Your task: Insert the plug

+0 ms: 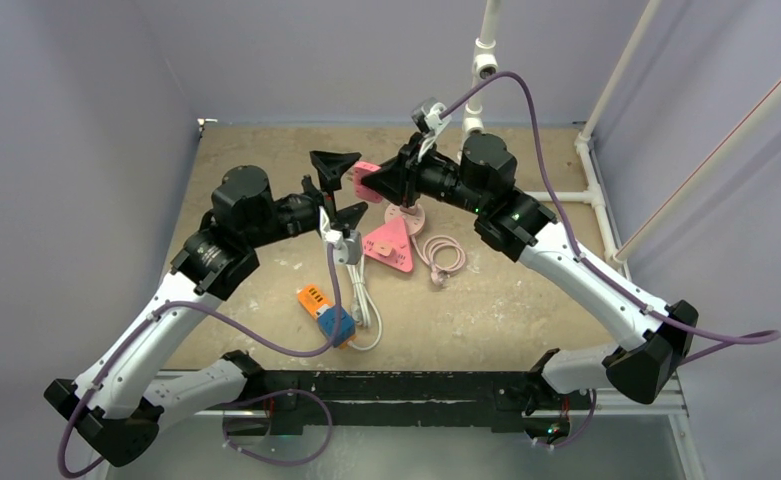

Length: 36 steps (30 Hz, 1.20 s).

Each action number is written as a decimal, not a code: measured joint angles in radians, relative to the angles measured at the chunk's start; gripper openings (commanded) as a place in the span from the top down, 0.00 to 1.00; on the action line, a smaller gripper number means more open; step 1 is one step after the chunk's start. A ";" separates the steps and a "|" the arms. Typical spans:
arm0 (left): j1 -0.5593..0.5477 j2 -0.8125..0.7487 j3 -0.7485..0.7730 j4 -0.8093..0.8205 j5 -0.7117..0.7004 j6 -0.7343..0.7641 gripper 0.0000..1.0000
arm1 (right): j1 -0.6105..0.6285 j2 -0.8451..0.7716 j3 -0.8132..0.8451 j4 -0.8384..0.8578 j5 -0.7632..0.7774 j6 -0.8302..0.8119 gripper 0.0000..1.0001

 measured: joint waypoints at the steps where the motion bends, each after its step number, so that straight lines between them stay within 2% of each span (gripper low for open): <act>1: 0.000 0.003 0.006 -0.014 0.005 0.013 0.14 | 0.000 0.000 0.000 -0.006 -0.003 -0.002 1.00; 3: 0.000 0.013 0.019 -0.050 0.015 0.041 0.14 | 0.000 0.000 0.003 -0.020 -0.017 -0.008 1.00; 7: 0.000 0.023 0.037 -0.125 0.026 0.106 0.04 | 0.002 0.000 0.005 -0.034 -0.023 -0.012 1.00; 10: 0.000 0.023 0.036 -0.152 0.028 0.140 0.06 | 0.002 0.000 0.005 -0.038 -0.032 -0.013 1.00; 17: 0.000 0.015 0.026 -0.142 0.042 0.201 0.41 | 0.002 0.000 0.005 -0.038 -0.069 -0.011 1.00; 23: 0.000 0.002 0.002 -0.105 0.045 0.226 0.57 | -0.001 0.001 0.009 -0.038 -0.080 -0.015 1.00; 27: -0.001 -0.006 -0.005 -0.069 0.047 0.222 0.85 | -0.002 0.001 0.009 -0.039 -0.091 -0.011 1.00; 28: -0.001 -0.007 -0.006 -0.063 0.047 0.214 0.86 | -0.003 0.001 0.008 -0.035 -0.092 -0.006 1.00; 29: -0.001 -0.009 -0.009 -0.063 0.044 0.214 0.80 | -0.004 0.001 0.008 -0.026 -0.092 -0.003 1.00; 31: 0.000 -0.011 -0.010 -0.051 0.042 0.205 0.45 | -0.011 0.000 0.008 -0.008 -0.092 0.010 1.00; 32: 0.000 -0.011 -0.010 -0.045 0.041 0.205 0.33 | -0.013 0.000 0.007 -0.002 -0.095 0.017 1.00; 33: 0.000 -0.011 -0.010 -0.046 0.044 0.206 0.25 | -0.011 0.000 0.007 0.003 -0.095 0.023 1.00; 34: -0.002 -0.012 -0.010 -0.049 0.046 0.204 0.08 | -0.008 0.000 0.007 0.005 -0.097 0.027 1.00; 35: -0.002 -0.014 -0.010 -0.054 0.048 0.209 0.02 | -0.008 0.000 0.007 0.006 -0.097 0.031 1.00; 36: -0.003 -0.019 -0.015 -0.054 0.047 0.216 0.01 | -0.007 0.000 0.007 0.006 -0.097 0.034 1.00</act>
